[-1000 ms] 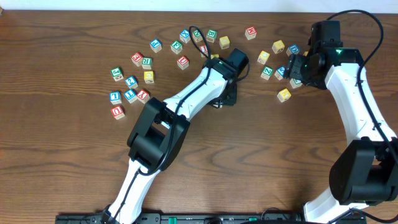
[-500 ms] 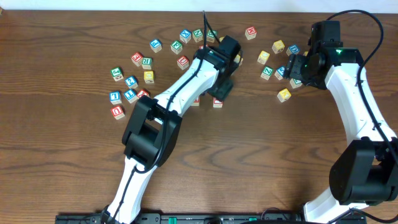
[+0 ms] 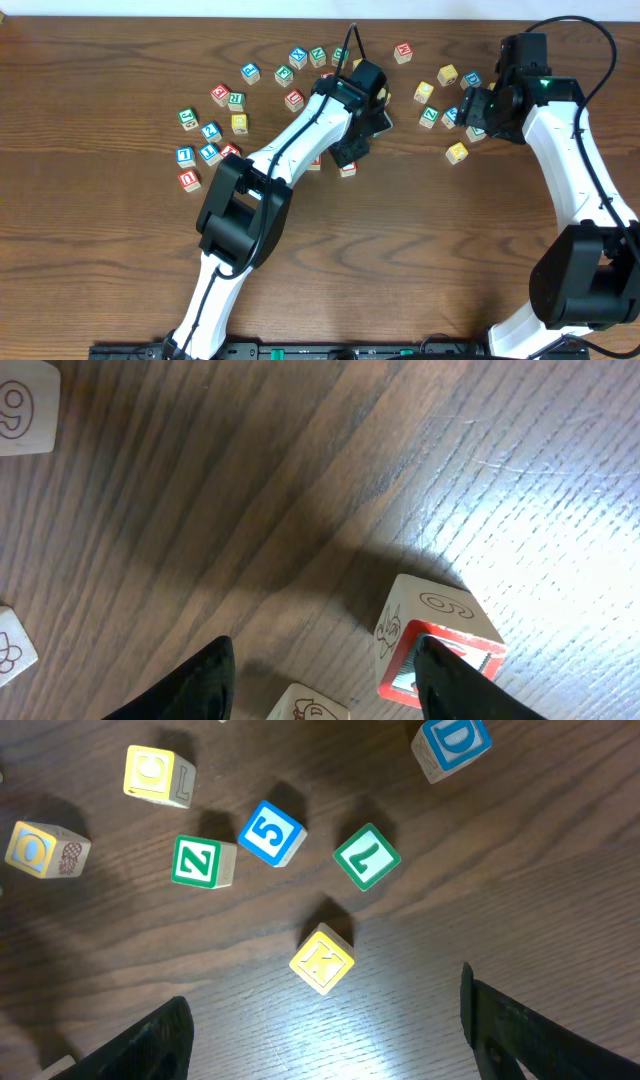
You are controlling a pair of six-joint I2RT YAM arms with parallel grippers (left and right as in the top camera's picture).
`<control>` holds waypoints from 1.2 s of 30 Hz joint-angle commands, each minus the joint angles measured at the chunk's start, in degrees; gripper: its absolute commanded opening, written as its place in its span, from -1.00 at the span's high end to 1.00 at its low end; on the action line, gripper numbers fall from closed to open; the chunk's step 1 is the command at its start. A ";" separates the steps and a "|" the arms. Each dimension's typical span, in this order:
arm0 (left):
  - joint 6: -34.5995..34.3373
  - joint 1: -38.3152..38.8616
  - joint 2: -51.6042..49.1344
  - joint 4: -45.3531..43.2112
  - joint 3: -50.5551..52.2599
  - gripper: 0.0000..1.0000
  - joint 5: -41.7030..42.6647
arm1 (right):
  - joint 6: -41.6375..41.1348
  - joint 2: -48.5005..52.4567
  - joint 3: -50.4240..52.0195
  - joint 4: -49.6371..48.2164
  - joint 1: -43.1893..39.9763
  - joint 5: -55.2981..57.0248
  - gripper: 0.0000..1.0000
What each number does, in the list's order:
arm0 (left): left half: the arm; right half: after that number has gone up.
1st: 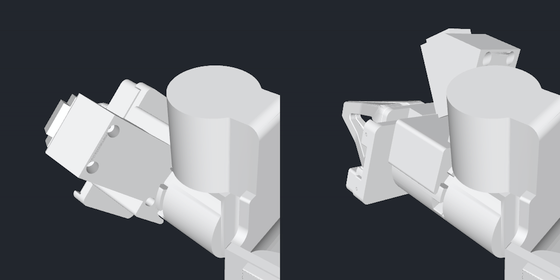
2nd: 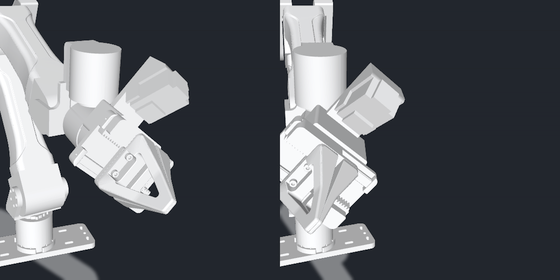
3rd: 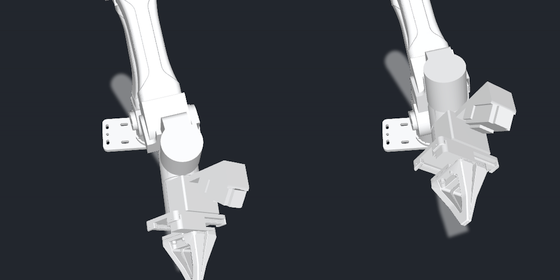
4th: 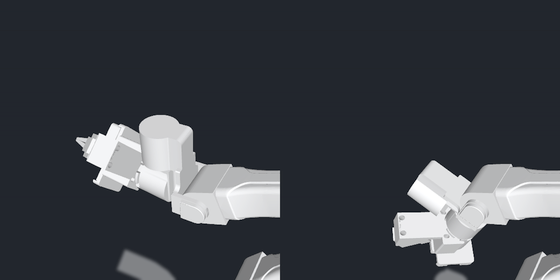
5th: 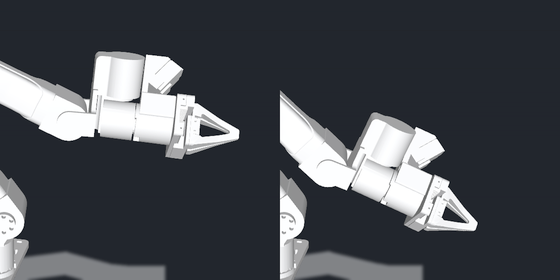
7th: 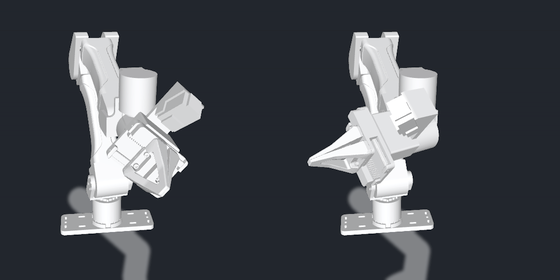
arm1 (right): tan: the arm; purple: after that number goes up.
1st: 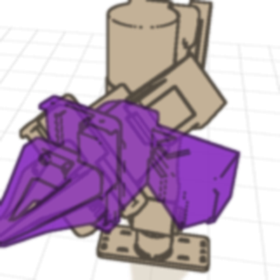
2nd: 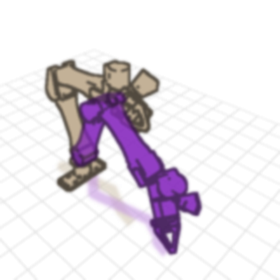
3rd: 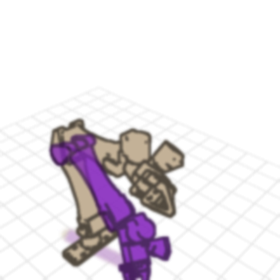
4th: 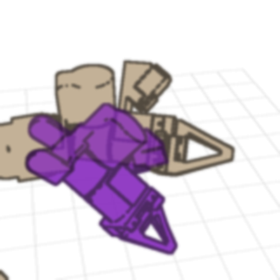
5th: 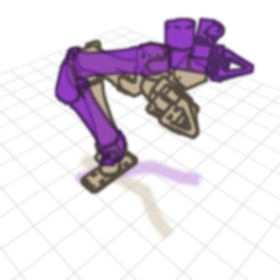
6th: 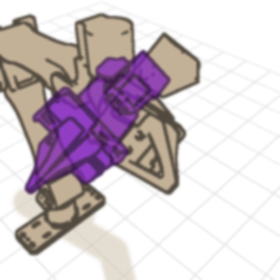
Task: Spell out AI2
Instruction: 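Carry the red I block with the left gripper toward the A block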
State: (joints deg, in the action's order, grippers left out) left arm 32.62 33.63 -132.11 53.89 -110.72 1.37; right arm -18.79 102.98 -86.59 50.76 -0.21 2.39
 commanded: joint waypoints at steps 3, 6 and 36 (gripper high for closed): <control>2.38 0.04 -0.72 0.46 -0.96 -0.13 -0.50 | 0.68 -1.05 0.15 0.00 -0.66 0.50 -0.63; 2.75 0.04 0.07 -0.94 -0.96 -0.13 -0.50 | 0.68 -1.05 0.15 -0.04 -0.66 0.50 -0.63; 6.80 -0.04 7.78 0.85 4.87 -0.46 12.37 | 0.68 -1.05 0.15 1.14 -0.59 0.50 -0.65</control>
State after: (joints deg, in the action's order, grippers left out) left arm 38.94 33.63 -124.01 55.48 -107.77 12.19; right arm -18.79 102.98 -86.59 51.64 -0.21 2.37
